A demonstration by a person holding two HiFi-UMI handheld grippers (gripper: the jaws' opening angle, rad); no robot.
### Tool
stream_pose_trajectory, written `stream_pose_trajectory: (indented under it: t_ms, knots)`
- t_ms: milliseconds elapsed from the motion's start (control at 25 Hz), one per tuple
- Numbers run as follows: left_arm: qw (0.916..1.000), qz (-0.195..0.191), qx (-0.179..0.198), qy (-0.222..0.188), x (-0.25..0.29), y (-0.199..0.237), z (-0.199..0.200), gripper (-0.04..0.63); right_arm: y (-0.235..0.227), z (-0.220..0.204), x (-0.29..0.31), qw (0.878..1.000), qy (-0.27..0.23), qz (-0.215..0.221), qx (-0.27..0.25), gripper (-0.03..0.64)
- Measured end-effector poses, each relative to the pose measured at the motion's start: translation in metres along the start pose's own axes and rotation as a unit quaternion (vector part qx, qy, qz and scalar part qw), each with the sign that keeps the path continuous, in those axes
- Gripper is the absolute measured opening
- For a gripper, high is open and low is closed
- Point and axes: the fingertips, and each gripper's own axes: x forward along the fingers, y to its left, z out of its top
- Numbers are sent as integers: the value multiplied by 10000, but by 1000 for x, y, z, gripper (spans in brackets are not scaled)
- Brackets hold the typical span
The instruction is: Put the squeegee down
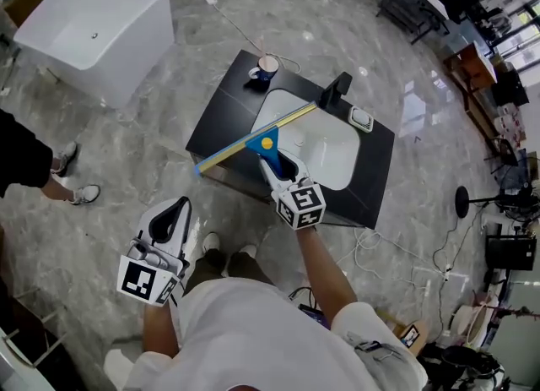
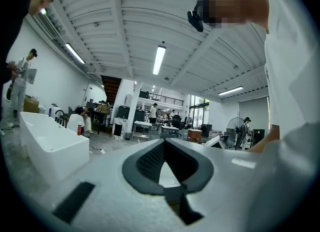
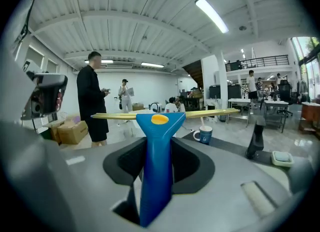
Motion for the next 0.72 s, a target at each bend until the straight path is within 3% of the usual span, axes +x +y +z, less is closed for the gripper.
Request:
stream_pose_trajectory:
  t_ms: [440, 720]
  knots:
    - [9996, 193, -149, 171, 11, 34, -11, 5, -15, -84, 106, 9933, 1130, 246, 79, 149]
    - [9992, 238, -236, 240, 14, 40, -22, 5, -25, -133, 149, 9808, 1925, 297, -26, 150]
